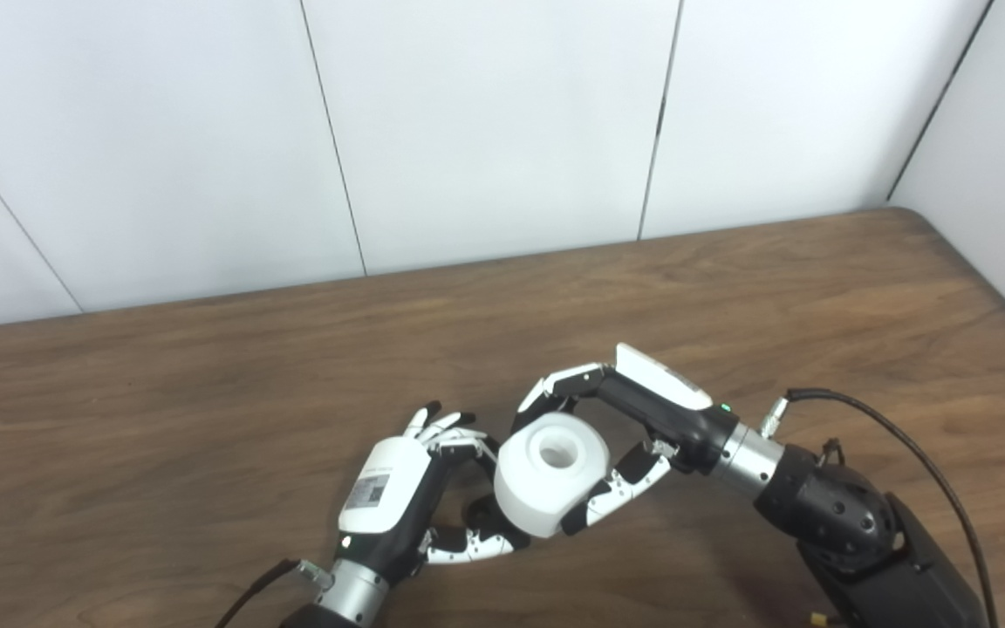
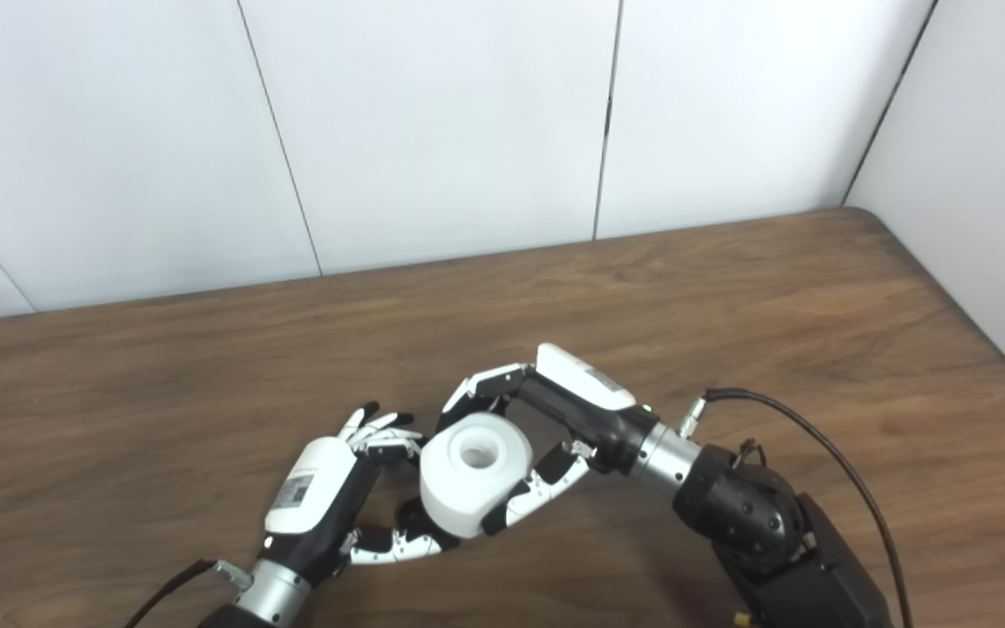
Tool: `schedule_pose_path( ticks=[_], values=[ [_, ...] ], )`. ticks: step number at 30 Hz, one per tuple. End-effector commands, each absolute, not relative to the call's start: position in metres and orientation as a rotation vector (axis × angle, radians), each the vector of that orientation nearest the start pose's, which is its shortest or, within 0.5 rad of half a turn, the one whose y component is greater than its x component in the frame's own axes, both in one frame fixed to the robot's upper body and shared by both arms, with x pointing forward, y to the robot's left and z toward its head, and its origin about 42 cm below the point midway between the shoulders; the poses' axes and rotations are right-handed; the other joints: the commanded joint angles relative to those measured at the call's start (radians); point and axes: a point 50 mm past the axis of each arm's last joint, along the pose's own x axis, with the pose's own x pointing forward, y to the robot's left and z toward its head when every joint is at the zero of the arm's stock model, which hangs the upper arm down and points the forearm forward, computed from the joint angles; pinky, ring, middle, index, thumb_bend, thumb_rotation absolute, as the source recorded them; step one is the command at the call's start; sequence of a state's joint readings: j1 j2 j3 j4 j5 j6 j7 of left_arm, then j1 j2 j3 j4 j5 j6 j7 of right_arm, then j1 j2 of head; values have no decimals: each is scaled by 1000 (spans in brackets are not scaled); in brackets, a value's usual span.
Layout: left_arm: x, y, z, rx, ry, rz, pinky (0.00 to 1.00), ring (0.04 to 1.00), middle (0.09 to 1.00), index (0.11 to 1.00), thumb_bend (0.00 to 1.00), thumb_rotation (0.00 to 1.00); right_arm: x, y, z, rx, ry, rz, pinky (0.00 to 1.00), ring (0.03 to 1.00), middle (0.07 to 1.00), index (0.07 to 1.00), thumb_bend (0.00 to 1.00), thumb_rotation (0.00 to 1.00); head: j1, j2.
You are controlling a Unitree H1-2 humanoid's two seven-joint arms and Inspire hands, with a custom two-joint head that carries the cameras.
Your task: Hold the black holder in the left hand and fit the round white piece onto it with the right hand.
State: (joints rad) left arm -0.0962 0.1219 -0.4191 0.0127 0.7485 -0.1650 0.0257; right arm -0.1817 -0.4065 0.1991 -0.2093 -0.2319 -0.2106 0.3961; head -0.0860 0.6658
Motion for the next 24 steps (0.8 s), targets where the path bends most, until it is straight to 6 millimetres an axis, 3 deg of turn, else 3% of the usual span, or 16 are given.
schedule_pose_path(
  ticks=[1,24],
  values=[
    [274,117,106,812,-359,-453,1000,887,728,482,524,62,314,-232,216,-721,-545,637,476,565,601,493,496,149,-1,0],
    [273,106,102,798,-355,-454,1000,891,730,482,524,62,321,-223,207,-708,-537,661,487,581,611,493,496,149,27,-28]
  ],
)
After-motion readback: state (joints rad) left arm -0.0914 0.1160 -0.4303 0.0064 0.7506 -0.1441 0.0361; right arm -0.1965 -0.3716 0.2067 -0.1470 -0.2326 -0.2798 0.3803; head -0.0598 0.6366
